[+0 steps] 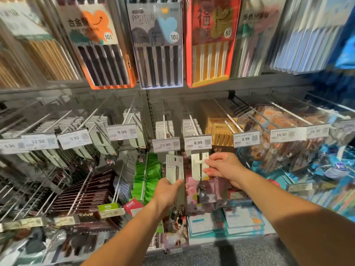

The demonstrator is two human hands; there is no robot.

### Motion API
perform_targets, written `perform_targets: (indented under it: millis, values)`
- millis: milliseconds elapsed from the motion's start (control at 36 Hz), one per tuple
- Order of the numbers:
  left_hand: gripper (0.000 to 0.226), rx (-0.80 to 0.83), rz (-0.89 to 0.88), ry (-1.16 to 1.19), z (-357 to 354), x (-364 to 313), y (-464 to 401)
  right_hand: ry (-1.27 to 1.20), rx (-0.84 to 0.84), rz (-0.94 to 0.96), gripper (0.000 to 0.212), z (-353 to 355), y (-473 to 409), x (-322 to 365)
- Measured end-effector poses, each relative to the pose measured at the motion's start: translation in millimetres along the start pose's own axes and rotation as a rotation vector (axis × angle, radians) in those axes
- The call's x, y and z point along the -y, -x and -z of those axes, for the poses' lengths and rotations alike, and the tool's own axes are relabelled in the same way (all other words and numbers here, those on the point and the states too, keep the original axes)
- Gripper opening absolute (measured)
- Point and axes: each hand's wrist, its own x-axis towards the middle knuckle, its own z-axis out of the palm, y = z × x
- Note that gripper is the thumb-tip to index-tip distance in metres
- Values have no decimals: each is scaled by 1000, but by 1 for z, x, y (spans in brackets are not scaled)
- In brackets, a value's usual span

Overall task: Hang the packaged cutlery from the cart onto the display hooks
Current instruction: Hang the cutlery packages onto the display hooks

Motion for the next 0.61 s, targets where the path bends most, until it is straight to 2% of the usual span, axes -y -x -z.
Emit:
perform_targets:
  millis: [194, 278, 389, 500, 611]
  values:
    - [33, 12, 45, 142, 6, -10, 7, 58, -54, 122, 15, -15, -14, 8]
    - [36, 10, 45, 126, 13, -11, 8, 130, -104, 160, 13, -17, -17, 8]
    - [27, -11, 30, 72, 18, -9, 6, 195, -147, 195, 14, -17, -23, 3]
    - [28, -16, 32, 57, 19, -7, 1, 169, -124, 178, 9, -15, -24, -8]
    - [40, -5, 63, 59, 15, -7, -2, 106, -117, 182, 6, -14, -24, -12]
